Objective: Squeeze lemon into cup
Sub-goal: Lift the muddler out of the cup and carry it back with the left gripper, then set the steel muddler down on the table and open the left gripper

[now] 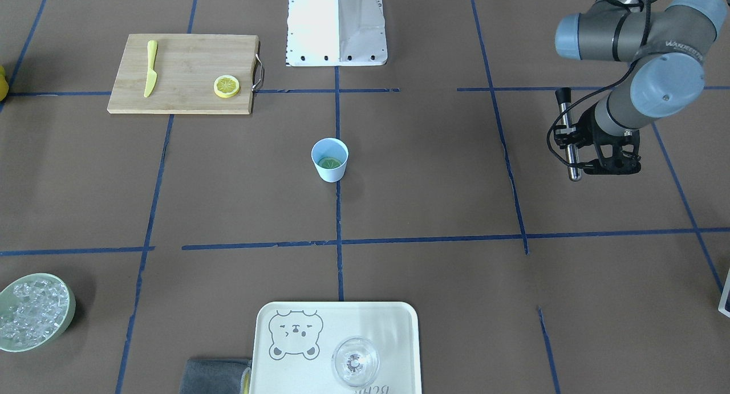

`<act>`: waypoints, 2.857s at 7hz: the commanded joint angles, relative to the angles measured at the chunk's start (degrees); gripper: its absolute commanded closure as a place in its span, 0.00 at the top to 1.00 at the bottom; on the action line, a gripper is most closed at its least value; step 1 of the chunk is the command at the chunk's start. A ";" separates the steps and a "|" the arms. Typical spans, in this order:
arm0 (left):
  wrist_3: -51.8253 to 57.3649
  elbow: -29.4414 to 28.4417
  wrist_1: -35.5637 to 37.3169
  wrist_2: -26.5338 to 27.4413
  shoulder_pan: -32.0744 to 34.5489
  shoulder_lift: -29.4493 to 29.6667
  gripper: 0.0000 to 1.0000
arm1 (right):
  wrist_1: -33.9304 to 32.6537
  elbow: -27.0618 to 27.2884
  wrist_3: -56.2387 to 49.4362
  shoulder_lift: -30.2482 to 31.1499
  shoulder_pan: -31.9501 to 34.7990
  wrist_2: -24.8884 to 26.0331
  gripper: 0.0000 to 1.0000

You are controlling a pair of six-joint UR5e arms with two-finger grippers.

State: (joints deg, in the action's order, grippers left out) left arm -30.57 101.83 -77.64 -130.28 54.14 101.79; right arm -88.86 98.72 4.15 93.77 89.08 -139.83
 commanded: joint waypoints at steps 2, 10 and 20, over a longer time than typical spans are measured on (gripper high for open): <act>0.33 -6.37 -8.30 0.02 1.40 -1.94 0.00 | 0.00 0.51 0.07 -0.08 0.04 0.00 1.00; -0.02 -10.43 -17.19 2.92 2.19 -4.24 1.00 | 0.00 0.42 0.16 -0.08 0.04 0.09 1.00; 26.05 -4.01 -17.46 2.40 29.68 -8.17 1.00 | -0.17 0.33 1.38 -0.69 0.22 0.00 1.00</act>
State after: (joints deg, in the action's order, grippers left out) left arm -8.06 98.00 -94.97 -127.77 80.32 96.64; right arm -88.95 99.21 4.82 93.08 89.26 -139.82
